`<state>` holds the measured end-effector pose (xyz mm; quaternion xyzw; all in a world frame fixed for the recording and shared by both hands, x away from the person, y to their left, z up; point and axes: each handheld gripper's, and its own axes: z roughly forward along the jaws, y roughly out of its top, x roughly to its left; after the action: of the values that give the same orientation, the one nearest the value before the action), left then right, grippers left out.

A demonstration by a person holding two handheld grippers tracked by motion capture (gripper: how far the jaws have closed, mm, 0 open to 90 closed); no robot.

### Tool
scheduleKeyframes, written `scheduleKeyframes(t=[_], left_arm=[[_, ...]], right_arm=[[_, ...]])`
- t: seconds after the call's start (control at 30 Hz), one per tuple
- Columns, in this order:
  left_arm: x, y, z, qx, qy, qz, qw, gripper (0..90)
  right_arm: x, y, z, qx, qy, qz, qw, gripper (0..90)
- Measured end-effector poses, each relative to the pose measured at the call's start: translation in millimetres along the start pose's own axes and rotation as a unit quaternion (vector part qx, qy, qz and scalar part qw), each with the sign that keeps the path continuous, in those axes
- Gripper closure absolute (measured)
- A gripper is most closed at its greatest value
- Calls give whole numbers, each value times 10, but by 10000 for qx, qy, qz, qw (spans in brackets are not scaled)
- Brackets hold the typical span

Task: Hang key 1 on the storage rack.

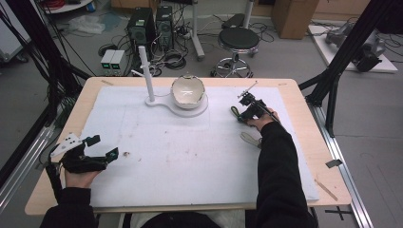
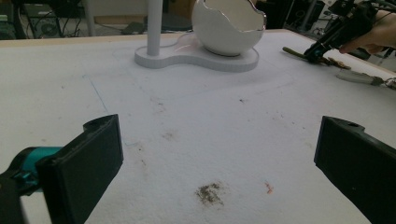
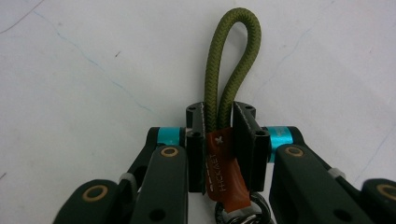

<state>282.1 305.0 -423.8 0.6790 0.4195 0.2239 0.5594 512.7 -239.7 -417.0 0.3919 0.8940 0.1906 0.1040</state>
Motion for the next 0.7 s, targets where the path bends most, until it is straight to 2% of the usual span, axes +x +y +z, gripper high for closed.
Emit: scheduleKeyframes(t=[0.1,0.37,0.47,0.6,0.7], left_arm=[[-2,0,-2,22,-6,11,10000,17],[-6,1,-8,23,-4,24,10000,17],[-5,2,-4,23,-9,21,10000,17],[-7,3,1,-8,-16,-4,10000,17],[-7,6,9,-2,-10,9,10000,17]], right_arm=[[8,3,-26,-55,-57,-42,10000,760],[5,6,-229,-502,75,86,9987,758],[14,9,-361,-797,164,93,9966,758],[41,6,-545,-1210,279,133,9922,758],[77,8,-666,-1415,329,89,9893,758]])
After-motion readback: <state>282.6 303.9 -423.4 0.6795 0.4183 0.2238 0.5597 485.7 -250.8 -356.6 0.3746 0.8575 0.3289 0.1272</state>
